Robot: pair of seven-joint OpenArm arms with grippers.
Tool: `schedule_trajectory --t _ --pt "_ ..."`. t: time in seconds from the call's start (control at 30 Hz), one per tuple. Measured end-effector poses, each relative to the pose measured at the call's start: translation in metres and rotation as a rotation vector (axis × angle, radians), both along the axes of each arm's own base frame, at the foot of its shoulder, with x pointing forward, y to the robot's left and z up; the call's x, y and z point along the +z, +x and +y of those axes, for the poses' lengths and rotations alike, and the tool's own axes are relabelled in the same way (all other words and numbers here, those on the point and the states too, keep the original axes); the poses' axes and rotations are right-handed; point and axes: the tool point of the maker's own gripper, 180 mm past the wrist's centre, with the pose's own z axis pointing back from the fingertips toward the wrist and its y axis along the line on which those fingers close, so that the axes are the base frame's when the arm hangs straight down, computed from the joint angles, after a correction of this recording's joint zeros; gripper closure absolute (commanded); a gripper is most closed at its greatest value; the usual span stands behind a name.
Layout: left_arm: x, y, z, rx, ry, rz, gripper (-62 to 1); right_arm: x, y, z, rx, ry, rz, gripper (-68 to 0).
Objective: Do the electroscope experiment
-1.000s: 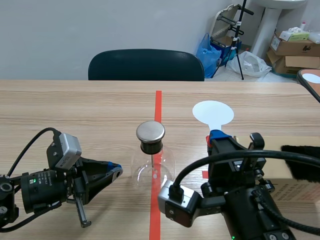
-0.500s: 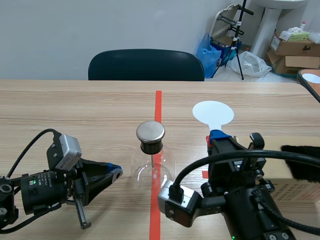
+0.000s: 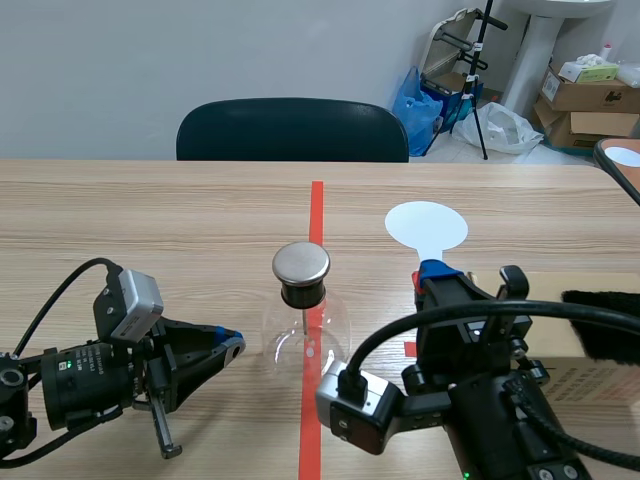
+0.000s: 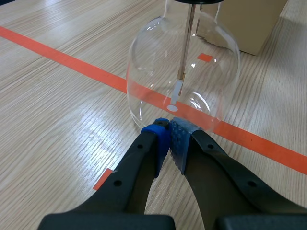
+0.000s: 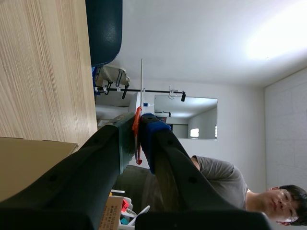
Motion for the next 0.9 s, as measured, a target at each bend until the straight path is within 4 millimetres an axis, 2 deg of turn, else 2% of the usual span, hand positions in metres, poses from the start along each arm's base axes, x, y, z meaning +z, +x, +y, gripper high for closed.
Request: schedule_trajectory --t 0.5,0.9 --pt "0.0 0.001 0.001 0.005 0.004 -0.007 -3.0 0.0 0.0 0.002 0.01 0.0 0.0 -1.1" --pt "0.0 0.001 0.001 0.006 0.003 -0.007 -3.0 -0.002 -0.021 0.05 0.3 -0.005 0.01 -1.1"
